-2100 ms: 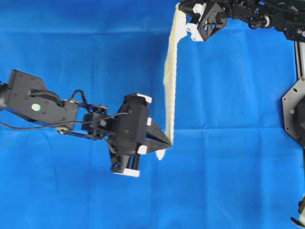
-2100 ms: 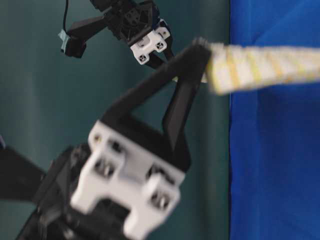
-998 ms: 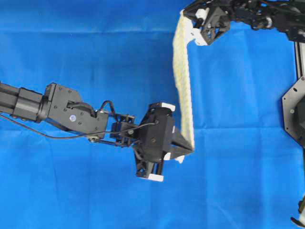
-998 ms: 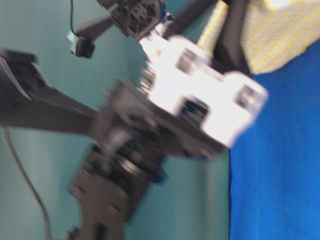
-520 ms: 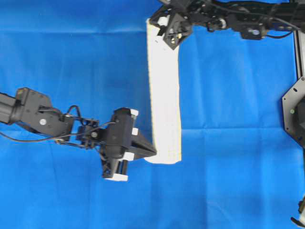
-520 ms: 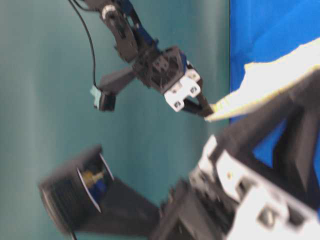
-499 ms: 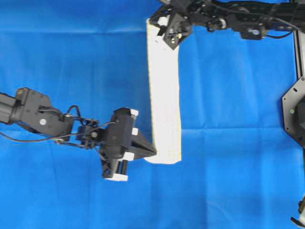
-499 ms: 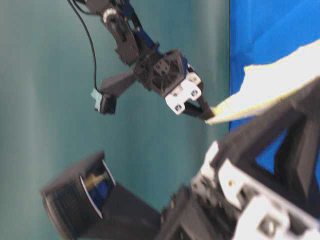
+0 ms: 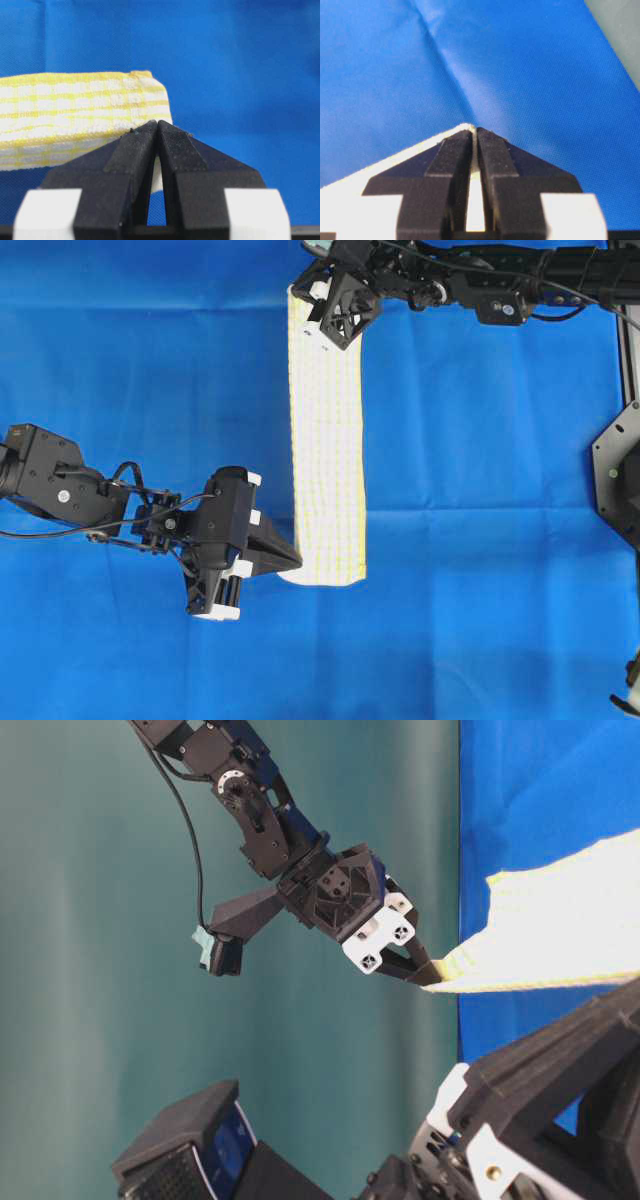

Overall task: Fold the yellow towel.
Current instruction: 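Lay the strip down vertically and open both grippers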

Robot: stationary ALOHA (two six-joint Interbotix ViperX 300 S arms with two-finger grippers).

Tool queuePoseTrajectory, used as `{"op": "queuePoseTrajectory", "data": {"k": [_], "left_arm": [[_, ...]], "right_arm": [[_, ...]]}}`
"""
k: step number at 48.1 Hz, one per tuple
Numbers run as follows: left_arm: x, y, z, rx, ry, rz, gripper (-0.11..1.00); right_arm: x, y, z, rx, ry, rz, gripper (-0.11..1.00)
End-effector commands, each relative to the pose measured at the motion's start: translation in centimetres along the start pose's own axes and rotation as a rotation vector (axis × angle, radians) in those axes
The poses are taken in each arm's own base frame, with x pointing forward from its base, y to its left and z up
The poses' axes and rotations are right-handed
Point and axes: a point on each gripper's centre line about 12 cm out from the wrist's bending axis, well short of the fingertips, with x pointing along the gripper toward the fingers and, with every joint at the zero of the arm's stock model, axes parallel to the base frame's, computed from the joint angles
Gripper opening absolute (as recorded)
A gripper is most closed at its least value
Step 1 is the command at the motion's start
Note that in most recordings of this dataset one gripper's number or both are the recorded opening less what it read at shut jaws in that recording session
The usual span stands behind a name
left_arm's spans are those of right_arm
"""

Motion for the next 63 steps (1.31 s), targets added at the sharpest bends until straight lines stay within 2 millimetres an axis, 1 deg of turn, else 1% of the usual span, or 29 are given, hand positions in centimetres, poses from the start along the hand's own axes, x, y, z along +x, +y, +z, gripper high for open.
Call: {"op": "queuePoseTrajectory", "data": {"k": [1, 8, 10, 15, 16, 18, 21, 23, 27, 28, 29, 37, 41, 47, 53, 58, 63], "left_arm": [[-0.4, -0.5, 1.3, 0.006, -0.04, -0.015, 0.01], [-0.2, -0.5, 1.5, 0.003, -0.041, -0.014, 0.02], [-0.2, -0.5, 1.4, 0.003, -0.04, -0.013, 0.04], [-0.2, -0.5, 1.5, 0.003, -0.039, -0.012, 0.23], [-0.2, -0.5, 1.5, 0.003, -0.037, -0.012, 0.27], [-0.3, -0.5, 1.6, 0.005, -0.031, -0.012, 0.35], [-0.6, -0.5, 1.7, 0.014, -0.009, -0.011, 0.41], [-1.1, -0.5, 1.9, 0.017, 0.013, -0.008, 0.4], [-2.2, -0.1, 2.3, 0.011, 0.065, 0.006, 0.38], [-2.5, 0.0, 2.5, 0.009, 0.077, 0.009, 0.38], [-2.9, 0.1, 2.6, 0.009, 0.092, 0.013, 0.38], [-5.5, 2.0, 3.7, -0.02, 0.165, 0.063, 0.38], [-6.7, 3.1, 4.2, -0.026, 0.167, 0.09, 0.38], [-8.4, 4.9, 4.8, -0.023, 0.133, 0.131, 0.38], [-10.1, 7.1, 5.0, -0.02, 0.095, 0.183, 0.38], [-11.4, 8.5, 5.1, -0.008, 0.035, 0.223, 0.38], [-12.4, 9.4, 5.0, 0.01, -0.01, 0.252, 0.38]], "right_arm": [[-0.5, 0.4, 1.4, -0.013, -0.033, 0.009, 0.03], [-0.4, 1.4, 1.1, -0.056, -0.024, 0.024, 0.03], [-0.3, 1.4, 1.0, -0.054, -0.022, 0.025, 0.03], [-0.4, 1.6, 1.0, -0.053, -0.022, 0.028, 0.04], [-0.4, 1.6, 1.0, -0.053, -0.02, 0.028, 0.05], [-0.4, 1.6, 0.9, -0.056, -0.014, 0.03, 0.13], [-0.4, 1.6, 0.8, -0.059, -0.01, 0.03, 0.3], [-0.6, 1.6, 0.8, -0.059, -0.011, 0.03, 0.45], [-1.1, 1.6, 0.9, -0.062, -0.014, 0.031, 0.69], [-1.3, 1.6, 1.0, -0.063, -0.019, 0.031, 0.73], [-1.6, 1.6, 1.0, -0.068, -0.02, 0.032, 0.74], [-4.2, 1.6, 1.0, -0.079, -0.042, 0.034, 0.64], [-5.9, 1.5, 0.7, -0.079, -0.055, 0.035, 0.64], [-8.7, 1.2, -0.4, -0.077, -0.08, 0.034, 0.64], [-11.0, 1.2, -1.8, -0.076, -0.115, 0.039, 0.64], [-12.7, 1.6, -3.2, -0.08, -0.15, 0.054, 0.64], [-14.4, 2.3, -4.4, -0.09, -0.186, 0.08, 0.64]]}}
